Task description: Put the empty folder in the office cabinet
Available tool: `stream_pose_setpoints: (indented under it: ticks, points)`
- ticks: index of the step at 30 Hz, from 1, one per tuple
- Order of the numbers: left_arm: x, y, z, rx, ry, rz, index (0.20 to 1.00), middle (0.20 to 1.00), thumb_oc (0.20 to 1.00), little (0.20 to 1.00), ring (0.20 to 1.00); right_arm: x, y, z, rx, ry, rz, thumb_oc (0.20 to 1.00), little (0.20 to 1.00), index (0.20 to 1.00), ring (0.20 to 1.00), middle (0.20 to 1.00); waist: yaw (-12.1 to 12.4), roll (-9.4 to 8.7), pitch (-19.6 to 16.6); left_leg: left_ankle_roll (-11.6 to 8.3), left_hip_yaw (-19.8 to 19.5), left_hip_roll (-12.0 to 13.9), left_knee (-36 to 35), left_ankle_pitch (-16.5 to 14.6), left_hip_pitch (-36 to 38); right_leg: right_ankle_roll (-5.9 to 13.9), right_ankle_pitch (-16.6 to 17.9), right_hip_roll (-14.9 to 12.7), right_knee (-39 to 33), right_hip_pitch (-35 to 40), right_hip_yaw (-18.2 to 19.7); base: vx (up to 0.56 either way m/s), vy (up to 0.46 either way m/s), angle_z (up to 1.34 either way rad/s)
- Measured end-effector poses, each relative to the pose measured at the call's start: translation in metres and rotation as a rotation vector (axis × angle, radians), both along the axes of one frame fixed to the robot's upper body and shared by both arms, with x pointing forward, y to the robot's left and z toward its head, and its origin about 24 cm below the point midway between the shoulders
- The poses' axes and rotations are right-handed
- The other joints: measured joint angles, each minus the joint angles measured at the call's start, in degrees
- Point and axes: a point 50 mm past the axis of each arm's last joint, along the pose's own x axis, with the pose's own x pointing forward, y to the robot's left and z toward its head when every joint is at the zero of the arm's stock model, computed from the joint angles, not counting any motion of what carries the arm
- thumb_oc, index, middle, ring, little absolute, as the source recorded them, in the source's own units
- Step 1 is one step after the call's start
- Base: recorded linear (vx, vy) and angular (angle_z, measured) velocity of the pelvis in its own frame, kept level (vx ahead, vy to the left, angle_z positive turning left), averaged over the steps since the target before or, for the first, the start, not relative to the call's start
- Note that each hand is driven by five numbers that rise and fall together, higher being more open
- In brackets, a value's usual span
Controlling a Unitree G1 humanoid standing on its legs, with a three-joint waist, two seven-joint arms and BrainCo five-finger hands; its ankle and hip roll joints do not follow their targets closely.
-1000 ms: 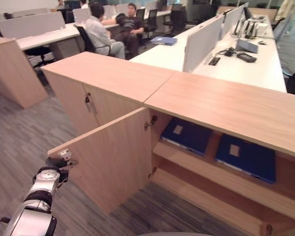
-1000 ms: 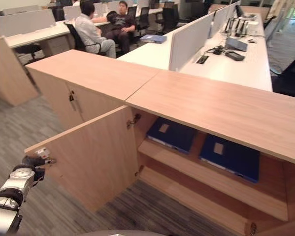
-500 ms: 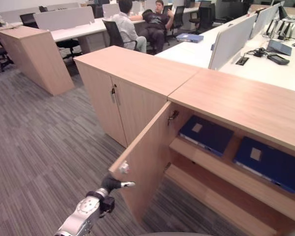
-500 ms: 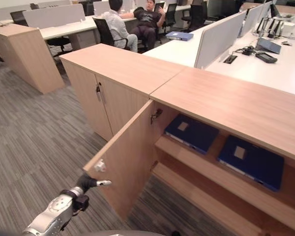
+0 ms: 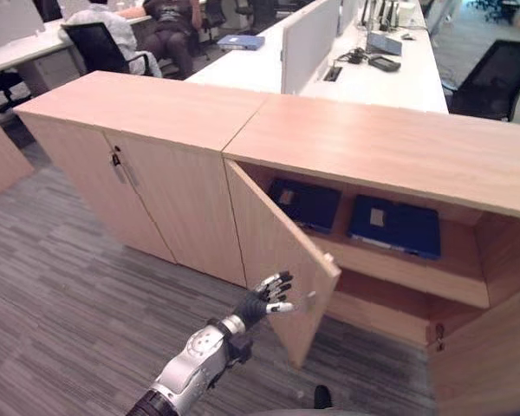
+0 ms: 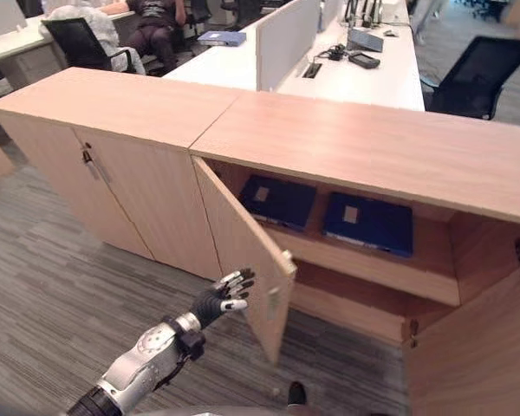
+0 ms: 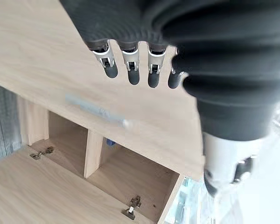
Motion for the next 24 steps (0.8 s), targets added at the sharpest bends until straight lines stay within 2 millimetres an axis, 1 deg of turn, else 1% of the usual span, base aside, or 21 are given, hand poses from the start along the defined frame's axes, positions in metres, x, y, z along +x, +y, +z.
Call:
stream_pose_setpoints:
  ticks: [1, 2, 3, 4, 6, 8, 9, 10, 11, 12, 13, 14, 15, 16, 17, 18, 19, 20, 21, 23, 24]
  points:
    - [0.002, 0.014, -0.005, 0.019, 0.016, 0.06, 1.0, 1.0, 1.0, 1.0, 1.0, -0.001, -0.002, 0.0, 0.0, 0.002, -0.008, 1.0, 1.0, 1.0, 1.0, 1.0, -0.04, 0.19, -0.14, 0.26, 0.42, -0.57, -0.02, -0.16, 0.73, 0.19, 0.12, -0.35, 0.0, 0.34, 0.56, -0.12, 0.171, -0.18]
    - [0.003, 0.021, -0.007, 0.029, 0.025, 0.09, 1.0, 1.0, 1.0, 1.0, 1.0, 0.0, -0.004, 0.001, 0.0, 0.002, -0.014, 1.0, 1.0, 1.0, 1.0, 1.0, 0.04, 0.28, -0.17, 0.55, 0.82, -0.61, -0.51, -0.38, 0.68, 0.43, -0.02, -0.74, -0.09, 0.35, 0.72, -0.06, 0.116, -0.17]
    - [0.003, 0.032, -0.01, 0.05, 0.034, 0.133, 1.0, 1.0, 1.0, 1.0, 1.0, -0.002, -0.005, 0.001, 0.004, 0.005, -0.038, 1.0, 1.0, 1.0, 1.0, 1.0, 0.18, 0.26, -0.16, 0.98, 1.42, -1.43, -0.5, -0.65, 0.88, 0.99, -0.59, -1.34, -0.01, 0.32, 1.34, -0.07, 0.139, -0.16]
    - [0.002, 0.039, -0.014, 0.059, 0.051, 0.167, 1.0, 1.0, 1.0, 1.0, 1.0, -0.003, -0.006, 0.001, 0.003, 0.004, -0.065, 1.0, 1.0, 1.0, 1.0, 1.0, 0.09, 0.33, -0.14, 1.14, 1.78, -1.62, -0.5, -0.76, 0.96, 1.15, -0.62, -1.78, -0.26, 0.1, 1.64, -0.04, 0.074, -0.13]
    - [0.0, 0.046, -0.015, 0.076, 0.058, 0.182, 1.0, 1.0, 1.0, 1.0, 1.0, -0.008, -0.006, 0.001, 0.005, 0.015, -0.068, 1.0, 1.0, 1.0, 1.0, 1.0, 0.16, 0.1, -0.14, 1.02, 2.6, -2.18, -0.48, -0.83, 1.12, 1.55, -0.91, -2.58, -0.37, -0.28, 1.22, -0.05, 0.035, -0.17]
    - [-0.004, 0.051, -0.021, 0.1, 0.075, 0.192, 1.0, 1.0, 1.0, 1.0, 1.0, -0.01, -0.007, 0.001, 0.006, 0.018, -0.069, 1.0, 1.0, 1.0, 1.0, 1.0, 0.29, -0.21, -0.09, 1.02, 4.81, -2.57, 0.01, -0.57, 1.52, 1.78, -0.81, -3.05, 0.04, -1.48, 0.46, -0.04, 0.022, -0.5]
    - [-0.005, 0.053, -0.024, 0.11, 0.089, 0.198, 1.0, 1.0, 1.0, 1.0, 1.0, -0.007, -0.007, 0.001, 0.007, 0.011, -0.067, 1.0, 1.0, 1.0, 1.0, 1.0, 0.61, 0.0, 0.07, 1.25, 6.78, -2.18, 0.02, -0.32, 1.52, 1.27, -1.62, -3.9, 1.09, -2.51, -3.34, 0.02, 0.0, -0.77]
    - [-0.006, 0.054, -0.027, 0.118, 0.104, 0.206, 1.0, 1.0, 1.0, 1.0, 1.0, -0.001, -0.007, 0.002, 0.006, -0.001, -0.063, 1.0, 1.0, 1.0, 1.0, 1.0, 1.29, 1.58, 0.81, 1.26, 8.76, -1.11, 0.06, -0.35, 1.86, 1.32, -2.67, -5.19, 3.56, -3.19, -11.29, 0.05, -0.032, -0.95]
    - [-0.008, 0.058, -0.03, 0.127, 0.116, 0.227, 1.0, 1.0, 1.0, 1.0, 1.0, 0.002, -0.007, 0.002, 0.008, -0.006, -0.057, 1.0, 1.0, 1.0, 1.0, 1.0, 1.63, 2.11, 1.61, 1.01, 10.96, 0.42, 0.03, -0.82, 2.39, 1.61, -2.89, -5.81, 6.18, -3.45, -18.51, 0.04, -0.077, -1.09]
    - [-0.01, 0.065, -0.036, 0.143, 0.138, 0.273, 1.0, 1.0, 1.0, 1.0, 1.0, 0.005, -0.006, 0.001, 0.015, -0.008, -0.046, 1.0, 1.0, 1.0, 1.0, 1.0, 2.06, 2.4, 1.93, 0.44, 13.15, 1.88, 0.05, -1.16, 2.74, 2.44, -3.76, -5.58, 9.93, -4.34, -23.64, 0.08, -0.105, -1.18]
    - [-0.013, 0.078, -0.044, 0.161, 0.178, 0.343, 1.0, 1.0, 1.0, 1.0, 1.0, 0.007, -0.004, 0.001, 0.023, -0.01, -0.034, 1.0, 1.0, 1.0, 1.0, 1.0, 2.31, 2.32, 1.82, -0.36, 14.6, 2.7, 0.13, -1.59, 2.95, 2.21, -5.26, -5.6, 13.92, -5.45, -25.27, 0.12, -0.124, -1.21]
    - [-0.02, 0.108, -0.057, 0.197, 0.258, 0.497, 1.0, 1.0, 1.0, 1.0, 1.0, 0.008, -0.003, 0.001, 0.028, -0.018, -0.034, 1.0, 1.0, 1.0, 1.0, 1.0, 1.46, 0.0, 1.62, -1.64, 16.19, 2.84, 0.52, -2.31, 3.73, 1.42, -7.47, -4.77, 15.18, -5.17, -23.12, 0.23, -0.16, -0.95]
    - [-0.022, 0.117, -0.062, 0.219, 0.291, 0.541, 1.0, 1.0, 1.0, 1.0, 1.0, 0.007, -0.006, 0.002, 0.021, -0.018, -0.036, 1.0, 1.0, 1.0, 1.0, 1.0, 0.96, -0.43, 1.77, -1.78, 16.01, 3.5, 0.52, -2.21, 4.05, -0.77, -7.0, -3.28, 13.61, -4.76, -22.36, 0.24, -0.155, -0.56]
    - [-0.022, 0.12, -0.063, 0.234, 0.301, 0.55, 1.0, 1.0, 1.0, 1.0, 1.0, 0.004, -0.01, 0.003, 0.013, -0.015, -0.038, 1.0, 1.0, 1.0, 1.0, 1.0, 0.48, -0.81, 1.76, -1.85, 15.73, 4.34, 0.53, -2.15, 4.37, -1.03, -6.94, -2.08, 12.45, -3.58, -22.55, 0.19, -0.111, -0.18]
    - [-0.023, 0.127, -0.064, 0.238, 0.309, 0.58, 1.0, 1.0, 1.0, 1.0, 1.0, 0.001, -0.014, 0.003, 0.004, -0.01, -0.047, 1.0, 1.0, 1.0, 1.0, 1.0, 0.14, -0.61, 1.92, -2.55, 16.07, 5.22, 1.17, -2.38, 4.94, -1.4, -7.03, 0.21, 10.83, -2.69, -21.24, 0.11, -0.1, -0.33]
    - [-0.028, 0.141, -0.067, 0.262, 0.334, 0.641, 1.0, 1.0, 1.0, 1.0, 1.0, -0.001, -0.015, 0.004, 0.001, -0.003, -0.052, 1.0, 1.0, 1.0, 1.0, 1.0, 0.31, -0.6, 1.72, -2.09, 15.56, 6.03, 1.87, -2.76, 5.55, -3.13, -6.41, 2.16, 8.5, -1.52, -18.38, 0.12, -0.118, -0.58]
    - [-0.03, 0.15, -0.066, 0.282, 0.336, 0.679, 1.0, 1.0, 1.0, 1.0, 1.0, -0.003, -0.016, 0.004, -0.003, 0.0, -0.053, 1.0, 1.0, 1.0, 1.0, 1.0, 0.76, -0.55, 1.56, -1.73, 14.19, 6.54, 2.51, -2.98, 5.7, -4.12, -5.86, 2.99, 7.27, -1.15, -17.41, 0.15, -0.15, -0.77]
    - [-0.027, 0.156, -0.063, 0.3, 0.323, 0.687, 1.0, 1.0, 1.0, 1.0, 1.0, -0.005, -0.019, 0.005, -0.009, 0.006, -0.053, 1.0, 1.0, 1.0, 1.0, 1.0, 0.91, -0.09, 1.49, -0.83, 11.23, 7.54, 3.14, -3.71, 5.31, -4.71, -5.53, 4.12, 5.53, -0.07, -17.37, 0.14, -0.128, -0.51]
    - [-0.025, 0.159, -0.062, 0.304, 0.321, 0.698, 1.0, 1.0, 1.0, 1.0, 1.0, -0.005, -0.023, 0.006, -0.017, 0.005, -0.053, 1.0, 1.0, 1.0, 1.0, 1.0, 0.66, 0.83, 1.18, -1.03, 10.23, 8.4, 3.49, -4.92, 5.32, -4.81, -5.41, 5.35, 4.15, 0.53, -17.16, 0.13, -0.124, -0.29]
    - [-0.024, 0.166, -0.062, 0.308, 0.329, 0.739, 1.0, 1.0, 1.0, 1.0, 1.0, -0.009, -0.023, 0.006, -0.019, 0.017, -0.061, 1.0, 1.0, 1.0, 1.0, 1.0, 0.57, 1.39, 0.18, -1.15, 9.92, 9.44, 5.28, -5.2, 5.43, -4.9, -4.4, 7.27, 1.21, 2.19, -15.7, 0.16, -0.156, -0.24]
    - [-0.025, 0.167, -0.064, 0.314, 0.337, 0.751, 1.0, 1.0, 1.0, 1.0, 1.0, -0.009, -0.024, 0.006, -0.017, 0.014, -0.078, 1.0, 1.0, 1.0, 1.0, 1.0, 0.75, 1.32, -0.09, -0.97, 9.64, 9.84, 6.64, -5.31, 5.07, -5.06, -4.1, 7.73, 0.07, 3.07, -14.68, 0.16, -0.187, -0.5]
